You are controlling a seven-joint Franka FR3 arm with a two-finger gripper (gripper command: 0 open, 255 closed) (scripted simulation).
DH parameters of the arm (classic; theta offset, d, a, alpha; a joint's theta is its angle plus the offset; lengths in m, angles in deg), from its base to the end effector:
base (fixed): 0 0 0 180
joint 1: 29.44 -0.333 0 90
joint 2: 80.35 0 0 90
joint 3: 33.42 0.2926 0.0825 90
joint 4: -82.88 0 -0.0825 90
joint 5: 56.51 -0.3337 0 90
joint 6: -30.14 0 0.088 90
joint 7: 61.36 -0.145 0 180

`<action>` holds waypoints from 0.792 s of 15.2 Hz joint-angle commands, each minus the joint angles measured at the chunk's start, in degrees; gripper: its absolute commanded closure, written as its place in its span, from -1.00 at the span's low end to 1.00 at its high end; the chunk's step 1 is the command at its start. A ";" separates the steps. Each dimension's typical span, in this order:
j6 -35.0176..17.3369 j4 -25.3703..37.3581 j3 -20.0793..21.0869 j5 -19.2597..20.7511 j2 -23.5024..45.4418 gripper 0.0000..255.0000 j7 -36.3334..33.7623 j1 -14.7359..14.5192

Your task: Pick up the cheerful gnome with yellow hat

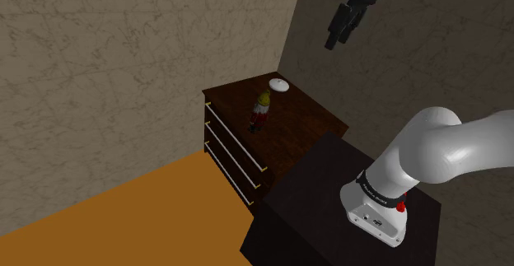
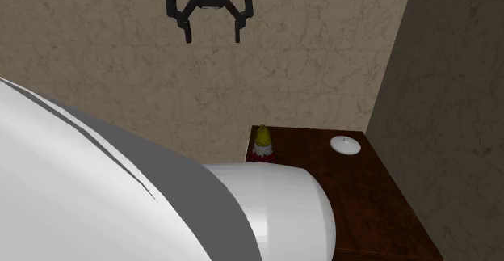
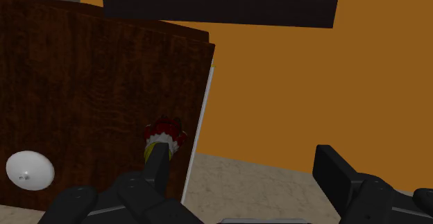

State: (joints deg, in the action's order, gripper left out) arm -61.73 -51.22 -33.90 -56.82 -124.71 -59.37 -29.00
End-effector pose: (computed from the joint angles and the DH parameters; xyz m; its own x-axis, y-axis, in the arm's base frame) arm 0.2810 -0.0043 0.5423 0.9991 0.0207 0.0375 0.0211 -0.9997 -0.0100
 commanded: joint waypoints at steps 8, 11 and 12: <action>-11.90 -2.07 -1.62 0.65 11.12 -1.00 -0.41 1.56; -16.67 -1.85 -2.33 0.76 16.67 -1.00 -0.54 2.18; -18.20 -1.63 -2.58 0.77 18.60 -1.00 -0.58 2.36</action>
State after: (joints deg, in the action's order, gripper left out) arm -78.55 -53.24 -36.17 -56.11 -107.98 -59.98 -26.87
